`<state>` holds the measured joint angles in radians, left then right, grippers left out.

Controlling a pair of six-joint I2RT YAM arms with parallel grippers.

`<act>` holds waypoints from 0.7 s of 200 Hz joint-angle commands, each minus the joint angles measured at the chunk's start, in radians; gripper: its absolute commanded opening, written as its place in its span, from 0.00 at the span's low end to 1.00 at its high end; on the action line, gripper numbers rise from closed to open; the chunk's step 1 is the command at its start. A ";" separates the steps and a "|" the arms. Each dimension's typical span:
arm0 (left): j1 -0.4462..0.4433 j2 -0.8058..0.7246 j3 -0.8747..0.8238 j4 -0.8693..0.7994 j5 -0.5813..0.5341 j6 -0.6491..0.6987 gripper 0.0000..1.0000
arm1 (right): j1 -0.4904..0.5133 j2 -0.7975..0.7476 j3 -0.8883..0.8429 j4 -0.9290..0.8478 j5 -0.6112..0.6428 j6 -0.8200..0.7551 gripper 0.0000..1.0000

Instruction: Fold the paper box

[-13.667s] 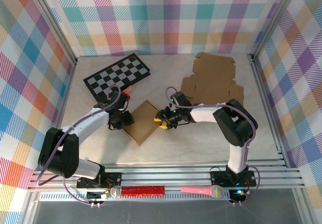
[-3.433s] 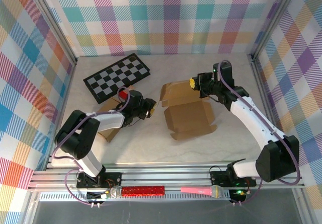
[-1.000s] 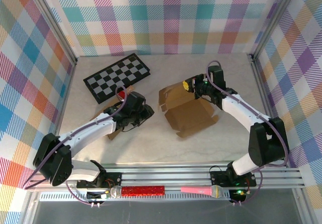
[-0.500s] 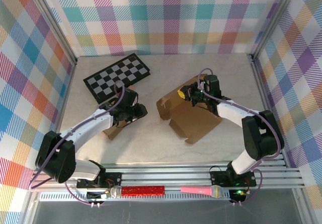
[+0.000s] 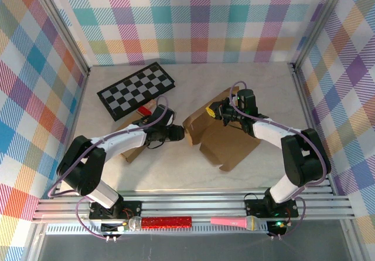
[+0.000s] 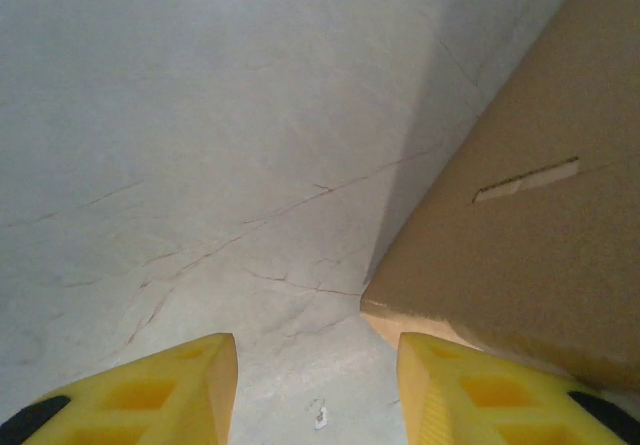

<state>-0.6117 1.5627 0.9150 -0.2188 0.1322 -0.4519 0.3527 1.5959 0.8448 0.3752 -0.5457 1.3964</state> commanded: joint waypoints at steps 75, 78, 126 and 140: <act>-0.074 -0.007 -0.005 0.144 0.032 0.251 0.48 | -0.015 -0.029 -0.038 0.033 -0.058 -0.014 0.00; -0.077 -0.008 -0.006 0.144 0.030 0.250 0.48 | -0.015 -0.028 -0.038 0.036 -0.060 -0.013 0.00; -0.098 -0.041 -0.034 0.161 0.004 0.227 0.49 | -0.018 -0.021 -0.029 0.064 -0.065 0.003 0.00; -0.099 -0.027 -0.023 0.147 -0.005 0.226 0.49 | -0.018 -0.018 -0.029 0.071 -0.068 0.010 0.00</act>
<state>-0.6998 1.5547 0.8936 -0.0933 0.1390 -0.2382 0.3363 1.5803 0.8192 0.4038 -0.5854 1.3983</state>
